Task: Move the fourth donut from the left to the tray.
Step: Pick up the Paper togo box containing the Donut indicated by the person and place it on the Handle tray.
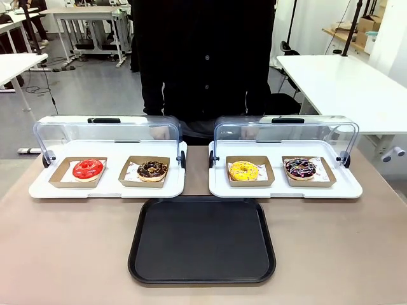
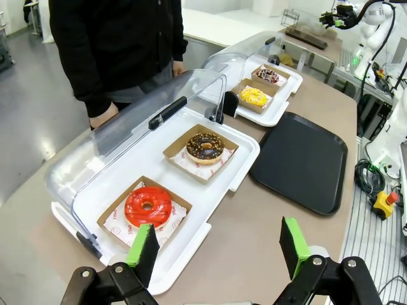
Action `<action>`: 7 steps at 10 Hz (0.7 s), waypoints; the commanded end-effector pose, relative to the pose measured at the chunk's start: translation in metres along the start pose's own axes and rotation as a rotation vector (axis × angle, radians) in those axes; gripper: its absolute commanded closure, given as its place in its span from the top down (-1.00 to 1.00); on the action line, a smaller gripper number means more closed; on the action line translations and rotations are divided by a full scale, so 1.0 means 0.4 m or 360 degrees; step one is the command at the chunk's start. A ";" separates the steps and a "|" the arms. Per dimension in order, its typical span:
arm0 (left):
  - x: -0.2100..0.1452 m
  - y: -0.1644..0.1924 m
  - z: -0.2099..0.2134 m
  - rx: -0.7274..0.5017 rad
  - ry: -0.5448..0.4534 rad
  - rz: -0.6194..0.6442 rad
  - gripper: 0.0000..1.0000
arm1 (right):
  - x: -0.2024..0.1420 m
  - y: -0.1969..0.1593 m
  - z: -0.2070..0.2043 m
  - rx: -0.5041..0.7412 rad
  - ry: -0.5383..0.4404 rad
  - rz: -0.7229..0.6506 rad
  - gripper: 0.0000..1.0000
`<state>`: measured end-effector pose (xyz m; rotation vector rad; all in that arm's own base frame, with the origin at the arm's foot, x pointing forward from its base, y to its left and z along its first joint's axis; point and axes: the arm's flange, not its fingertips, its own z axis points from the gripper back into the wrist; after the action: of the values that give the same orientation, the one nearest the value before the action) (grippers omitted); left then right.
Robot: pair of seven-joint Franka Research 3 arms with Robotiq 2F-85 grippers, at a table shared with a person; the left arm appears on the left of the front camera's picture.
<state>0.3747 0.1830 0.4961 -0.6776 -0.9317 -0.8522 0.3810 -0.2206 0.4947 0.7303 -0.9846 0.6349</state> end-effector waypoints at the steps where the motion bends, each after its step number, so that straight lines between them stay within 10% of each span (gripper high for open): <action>1: 0.003 0.005 0.002 -0.0008 -0.0040 -0.0036 1.00 | 0.001 -0.004 -0.005 0.0004 -0.0050 0.0048 1.00; 7: 0.003 0.005 0.002 -0.0008 -0.0040 -0.0036 1.00 | 0.001 -0.004 -0.005 0.0004 -0.0050 0.0048 1.00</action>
<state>0.3747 0.1829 0.4962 -0.6781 -0.9319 -0.8528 0.3811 -0.2204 0.4946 0.7303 -0.9845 0.6361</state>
